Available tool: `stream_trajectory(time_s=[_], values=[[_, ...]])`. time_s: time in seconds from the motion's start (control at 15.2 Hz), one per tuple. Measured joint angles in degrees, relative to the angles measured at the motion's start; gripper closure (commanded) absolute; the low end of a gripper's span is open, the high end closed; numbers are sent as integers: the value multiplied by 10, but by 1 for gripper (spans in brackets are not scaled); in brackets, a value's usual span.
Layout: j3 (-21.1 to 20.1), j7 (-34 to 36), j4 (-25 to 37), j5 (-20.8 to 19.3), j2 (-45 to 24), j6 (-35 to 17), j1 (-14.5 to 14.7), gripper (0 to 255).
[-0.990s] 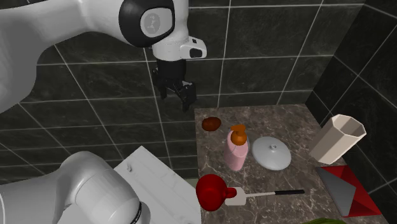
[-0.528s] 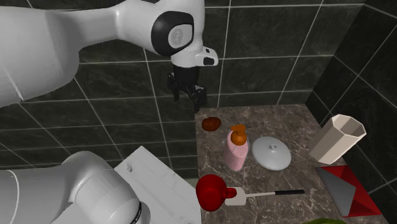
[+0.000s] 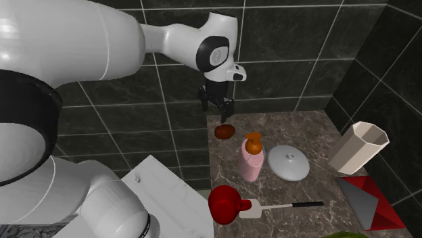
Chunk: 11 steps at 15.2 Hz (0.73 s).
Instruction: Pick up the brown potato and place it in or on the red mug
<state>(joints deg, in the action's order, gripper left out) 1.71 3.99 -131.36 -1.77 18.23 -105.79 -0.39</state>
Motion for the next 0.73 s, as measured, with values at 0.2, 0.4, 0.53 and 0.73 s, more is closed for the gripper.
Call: stream_trajectory(time_s=[0.2,0.4,0.53,0.73], values=[[1,10,29,-1,-69,-32,-3,0],[4,18,63,-3,-138,-58,-6,0],[5,24,87,-3,-180,-71,-8,0],[7,28,102,-3,-220,-91,-10,0]])
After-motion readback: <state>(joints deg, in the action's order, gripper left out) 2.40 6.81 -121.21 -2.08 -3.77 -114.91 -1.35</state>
